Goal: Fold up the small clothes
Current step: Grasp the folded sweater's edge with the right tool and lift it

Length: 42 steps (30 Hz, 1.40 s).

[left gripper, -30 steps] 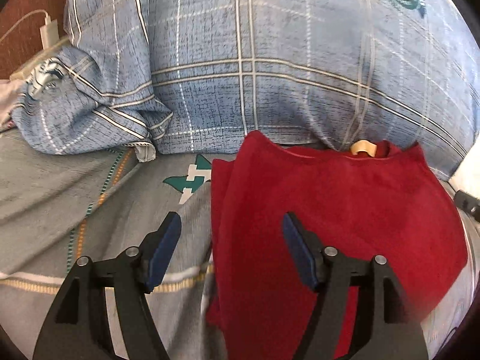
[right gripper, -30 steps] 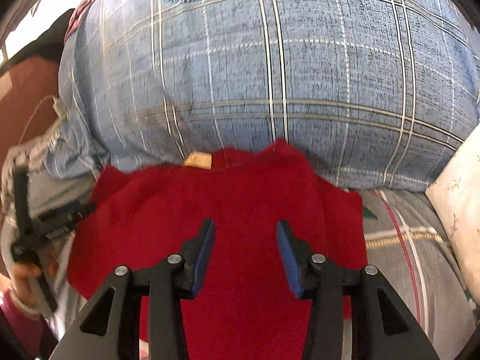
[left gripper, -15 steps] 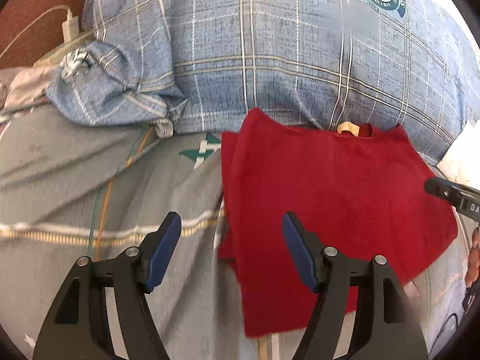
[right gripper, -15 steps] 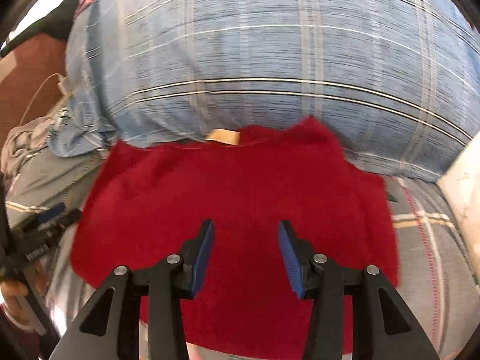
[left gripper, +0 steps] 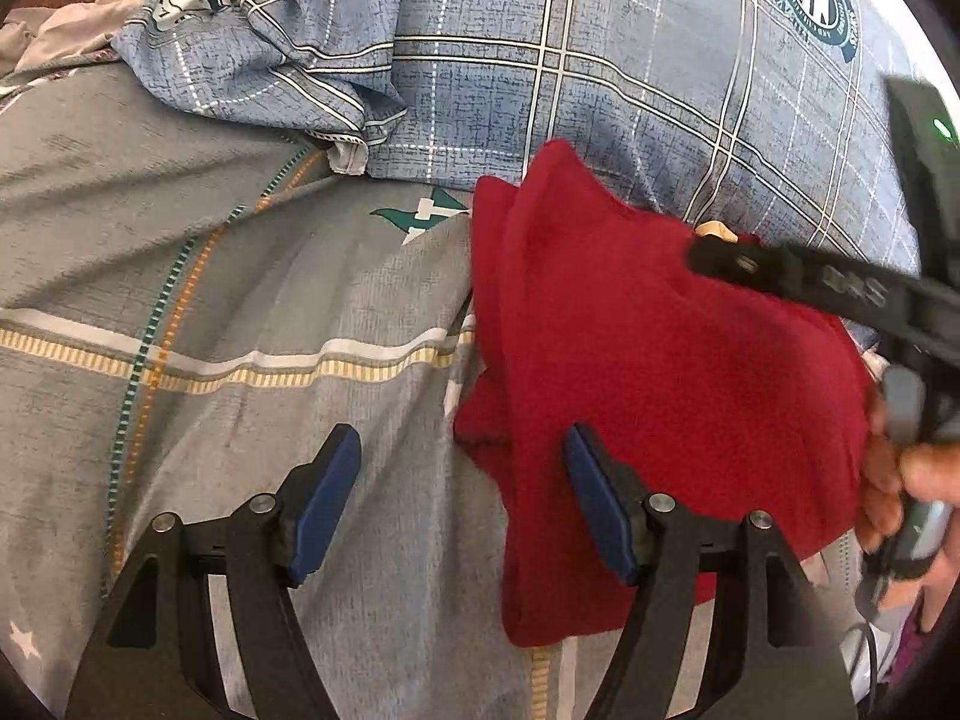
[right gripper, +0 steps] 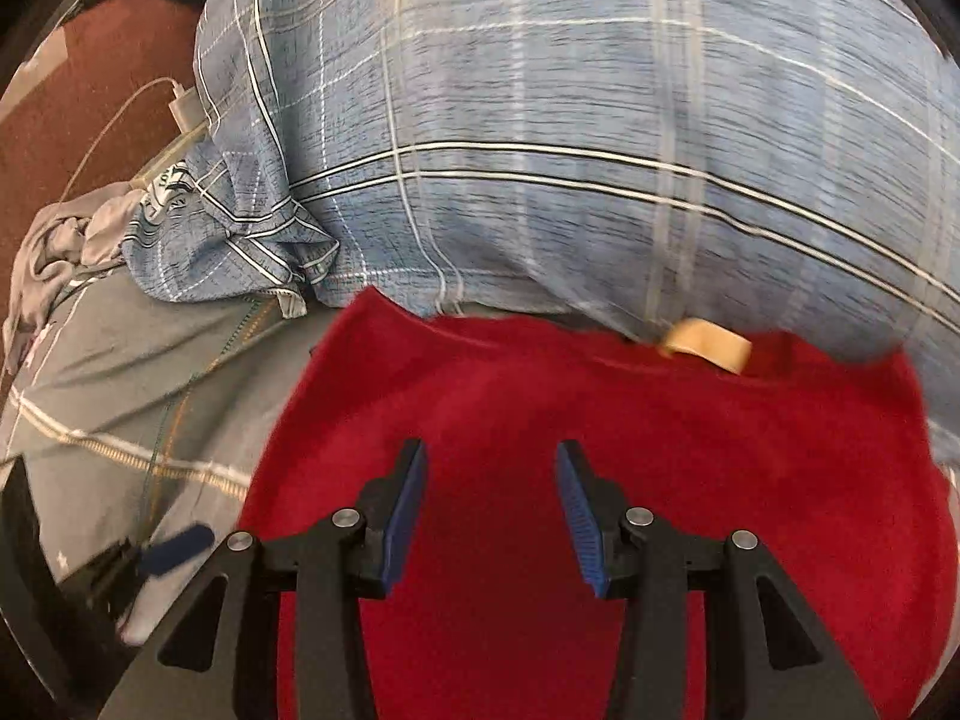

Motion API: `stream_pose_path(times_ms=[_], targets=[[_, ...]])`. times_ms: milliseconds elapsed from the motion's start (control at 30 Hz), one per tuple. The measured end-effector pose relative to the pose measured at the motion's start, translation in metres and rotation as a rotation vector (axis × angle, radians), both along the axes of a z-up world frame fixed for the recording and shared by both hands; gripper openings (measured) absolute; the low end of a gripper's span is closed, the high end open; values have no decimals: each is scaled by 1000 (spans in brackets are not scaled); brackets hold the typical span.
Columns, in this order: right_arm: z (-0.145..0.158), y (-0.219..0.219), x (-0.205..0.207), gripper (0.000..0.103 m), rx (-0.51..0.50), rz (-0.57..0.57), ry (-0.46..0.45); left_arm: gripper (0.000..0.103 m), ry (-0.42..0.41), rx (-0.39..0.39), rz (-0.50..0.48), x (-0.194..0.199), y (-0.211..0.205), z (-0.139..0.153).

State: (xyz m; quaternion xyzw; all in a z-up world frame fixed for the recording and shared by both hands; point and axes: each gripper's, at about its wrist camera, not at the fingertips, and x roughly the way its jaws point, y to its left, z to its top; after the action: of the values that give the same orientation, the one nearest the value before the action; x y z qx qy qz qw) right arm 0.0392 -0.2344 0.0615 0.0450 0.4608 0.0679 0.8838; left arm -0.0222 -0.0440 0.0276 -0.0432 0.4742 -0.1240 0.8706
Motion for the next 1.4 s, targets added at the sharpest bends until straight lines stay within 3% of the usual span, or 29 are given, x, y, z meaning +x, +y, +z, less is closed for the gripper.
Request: stream_pose_path(times_ms=[200,333,533,800,967,1167,1400], targets=[[-25,22,35,48,-56,1,52,70,16,-49,-5,6,4,-4],[-40,24,47,56,-77,-28,65,70,22,-61,-15,7,5,-5],[-40,25,51,59,-100,-37,79,70,33,-83,-19,8,6,-5],[-10,27,32,59,-78,-34,20,70,31,-83,-24,9,4,-5],[-26,33,34,59,-116,-35,64,70,31,-84,-26,9,4,-5],[-43,27,52,73,-109,-72,85,71,38,-91,-25,11,5,-8],[-53,37,63,76,-109,-74,76,71,42,-97,-24,13,4,-9]])
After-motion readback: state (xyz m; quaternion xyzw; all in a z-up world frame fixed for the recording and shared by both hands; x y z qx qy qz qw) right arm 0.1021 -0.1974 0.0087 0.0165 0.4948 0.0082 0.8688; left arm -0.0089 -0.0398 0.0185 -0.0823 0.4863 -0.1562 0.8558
